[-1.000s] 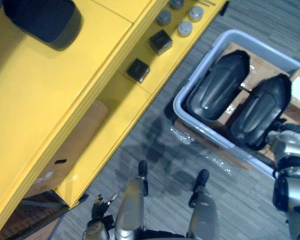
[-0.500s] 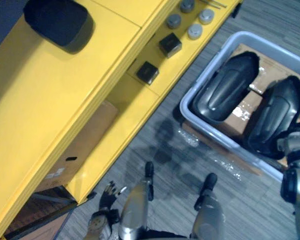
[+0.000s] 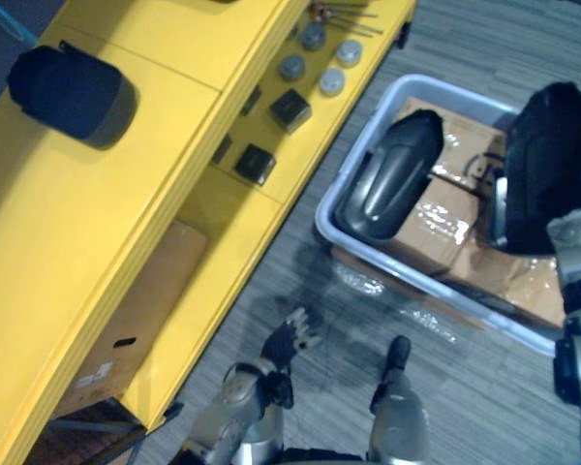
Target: Walk over and take plastic housings, then place them on the shelf
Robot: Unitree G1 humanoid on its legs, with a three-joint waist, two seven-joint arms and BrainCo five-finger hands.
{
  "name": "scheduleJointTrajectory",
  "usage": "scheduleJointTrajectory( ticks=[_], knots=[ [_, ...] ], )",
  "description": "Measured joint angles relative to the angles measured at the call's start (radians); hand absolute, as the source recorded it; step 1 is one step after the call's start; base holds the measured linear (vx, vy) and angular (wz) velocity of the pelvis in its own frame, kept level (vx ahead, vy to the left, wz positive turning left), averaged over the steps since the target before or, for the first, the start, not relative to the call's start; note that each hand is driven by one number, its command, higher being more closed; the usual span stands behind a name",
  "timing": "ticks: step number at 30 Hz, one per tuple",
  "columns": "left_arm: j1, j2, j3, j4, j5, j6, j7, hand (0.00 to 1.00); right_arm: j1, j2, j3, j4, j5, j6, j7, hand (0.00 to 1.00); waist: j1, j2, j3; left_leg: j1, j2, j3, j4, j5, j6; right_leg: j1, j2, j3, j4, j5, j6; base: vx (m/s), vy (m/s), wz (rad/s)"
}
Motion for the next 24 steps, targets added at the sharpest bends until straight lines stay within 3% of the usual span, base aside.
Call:
scheduleJointTrajectory(
  ticks=[5, 7, 12, 16, 19, 24],
  knots=[
    [-0.108, -0.035, 0.018, -0.013, 0.163, -0.018, 0.212, 0.0, 0.127, 0.128, 0.002, -0.217, -0.037, -0.05, -0.065, 1.0, -0.029, -0.042, -0.085, 0.059, 0.015, 0.033, -0.025, -0.004, -0.005, 0.039, 0.014, 0.012, -0.025, 0.004, -0.005, 0.04, -0.036, -0.22],
    [-0.175, -0.06, 0.084, -0.013, 0.244, -0.058, 0.319, 0.0, 0.169, 0.202, 0.023, -0.308, -0.072, -0.08, -0.091, 1.0, -0.032, -0.063, -0.12, 0.075, 0.019, 0.05, -0.029, -0.005, -0.008, 0.047, 0.025, 0.028, -0.042, 0.014, -0.009, -0.02, -0.025, -0.24],
    [-0.335, -0.072, 0.15, 0.005, 0.287, -0.098, 0.451, 0.0, 0.213, 0.306, 0.092, -0.416, -0.144, -0.189, -0.15, 1.0, -0.049, -0.091, -0.159, 0.113, 0.029, 0.074, -0.031, -0.006, -0.017, 0.086, 0.038, 0.033, -0.08, 0.031, -0.019, -0.04, -0.031, -0.12],
    [-0.435, -0.111, 0.15, 0.114, 0.276, -0.103, 0.489, 0.0, 0.217, 0.358, 0.155, -0.46, -0.183, -0.292, -0.21, 1.0, -0.057, -0.105, -0.175, 0.153, 0.033, 0.084, -0.054, 0.001, -0.027, 0.106, 0.046, 0.042, -0.086, 0.033, -0.02, -0.03, -0.021, -0.13],
    [-0.468, -0.136, 0.138, 0.166, 0.265, -0.103, 0.505, 0.0, 0.217, 0.399, 0.203, -0.483, -0.218, -0.341, -0.235, 1.0, -0.06, -0.119, -0.191, 0.162, 0.035, 0.097, -0.056, 0.001, -0.027, 0.105, 0.048, 0.052, -0.086, 0.035, -0.021, 0.0, -0.009, -0.12],
    [-0.473, -0.151, 0.108, 0.199, 0.184, -0.111, 0.484, 0.0, 0.217, 0.458, 0.269, -0.483, -0.28, -0.369, -0.252, 1.0, -0.071, -0.143, -0.211, 0.172, 0.032, 0.1, -0.066, 0.001, -0.028, 0.109, 0.047, 0.054, -0.086, 0.04, -0.016, 0.0, 0.0, -0.01]
  ],
)
